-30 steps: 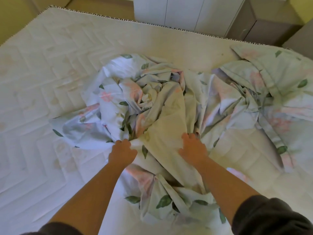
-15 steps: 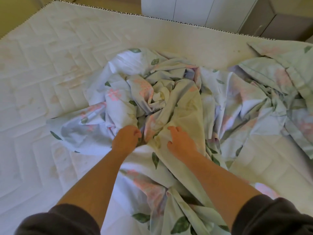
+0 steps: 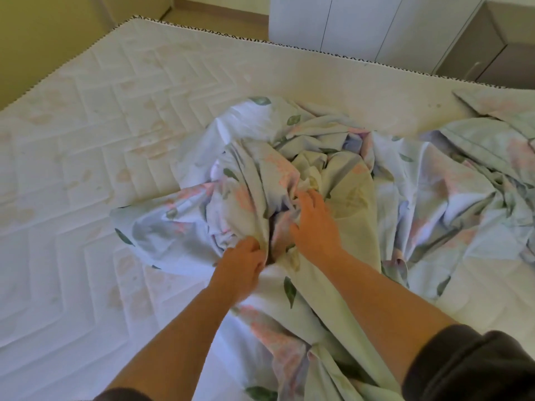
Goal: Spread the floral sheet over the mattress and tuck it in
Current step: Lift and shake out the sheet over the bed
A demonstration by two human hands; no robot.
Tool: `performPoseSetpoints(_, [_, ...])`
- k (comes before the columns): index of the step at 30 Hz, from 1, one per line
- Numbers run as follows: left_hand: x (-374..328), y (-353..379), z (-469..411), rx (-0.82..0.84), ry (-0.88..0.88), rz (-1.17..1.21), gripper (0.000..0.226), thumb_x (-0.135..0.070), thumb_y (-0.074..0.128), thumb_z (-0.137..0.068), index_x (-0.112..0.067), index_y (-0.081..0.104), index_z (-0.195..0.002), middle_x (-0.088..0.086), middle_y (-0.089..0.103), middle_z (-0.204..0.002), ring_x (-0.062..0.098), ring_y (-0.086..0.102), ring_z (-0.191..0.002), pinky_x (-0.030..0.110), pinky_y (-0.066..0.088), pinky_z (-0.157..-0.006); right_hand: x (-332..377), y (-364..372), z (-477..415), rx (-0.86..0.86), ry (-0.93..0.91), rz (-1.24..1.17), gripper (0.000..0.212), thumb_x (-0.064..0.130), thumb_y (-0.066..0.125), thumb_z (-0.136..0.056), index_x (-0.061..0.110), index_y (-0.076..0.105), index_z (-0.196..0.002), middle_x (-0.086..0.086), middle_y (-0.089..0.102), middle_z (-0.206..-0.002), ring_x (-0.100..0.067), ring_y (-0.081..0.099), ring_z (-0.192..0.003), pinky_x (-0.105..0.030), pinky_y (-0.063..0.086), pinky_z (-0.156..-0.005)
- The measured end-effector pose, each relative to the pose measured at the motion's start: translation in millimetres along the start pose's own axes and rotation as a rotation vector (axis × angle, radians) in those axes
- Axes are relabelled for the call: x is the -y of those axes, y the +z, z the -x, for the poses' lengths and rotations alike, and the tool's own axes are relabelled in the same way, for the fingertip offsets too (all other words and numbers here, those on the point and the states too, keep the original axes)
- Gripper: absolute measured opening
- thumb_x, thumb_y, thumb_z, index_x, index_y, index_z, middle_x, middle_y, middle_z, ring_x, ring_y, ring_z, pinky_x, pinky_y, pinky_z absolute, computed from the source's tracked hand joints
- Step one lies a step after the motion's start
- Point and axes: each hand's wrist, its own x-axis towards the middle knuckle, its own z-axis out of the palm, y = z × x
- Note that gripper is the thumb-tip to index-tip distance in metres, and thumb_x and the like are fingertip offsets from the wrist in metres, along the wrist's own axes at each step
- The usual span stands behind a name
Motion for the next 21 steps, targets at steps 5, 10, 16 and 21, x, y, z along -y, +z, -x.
performPoseSetpoints(5, [0,14,62,0.475,0.455,-0.210,0.017,-0.010,0.066,-0.071,-0.021,0.063,-0.084,-0.002,0.056,-0.093,0.022,0.056,-0.090,0.034,0.046,-0.079,1,-3,-1,0.019,0.064,0.192,0.071,0.021,0.057,-0.093,0.028,0.016,-0.151,-0.008,0.007,-0.160,-0.031,0.012,-0.146,-0.047,0.030,-0.110])
performPoseSetpoints(10, [-7,18,68,0.569,0.662,-0.318,0.020,-0.003,0.057,-0.081,-0.012,0.062,-0.098,0.003,0.057,-0.105,0.024,0.051,-0.101,0.034,0.041,-0.085,9,0,-6,-0.092,-0.083,0.303,0.059,0.012,0.062,-0.086,0.030,0.043,-0.139,-0.004,0.027,-0.155,-0.033,0.018,-0.145,-0.056,0.020,-0.111])
performPoseSetpoints(16, [15,8,91,0.270,0.024,0.009,0.023,-0.033,0.042,-0.087,-0.024,0.062,-0.090,-0.005,0.065,-0.095,0.020,0.063,-0.088,0.028,0.048,-0.077,8,-13,9,0.518,-0.280,0.343,0.033,0.020,0.044,-0.097,0.018,0.049,-0.129,-0.005,0.058,-0.122,-0.028,0.055,-0.114,-0.035,0.037,-0.097])
performPoseSetpoints(21, [51,-27,67,-0.126,-0.693,0.132,0.017,-0.018,0.048,-0.092,-0.015,0.059,-0.104,0.007,0.057,-0.108,0.029,0.058,-0.104,0.038,0.046,-0.085,-36,-21,60,1.009,-0.116,0.555,0.037,0.021,0.047,-0.098,0.014,0.048,-0.134,-0.010,0.052,-0.133,-0.027,0.051,-0.121,-0.032,0.038,-0.104])
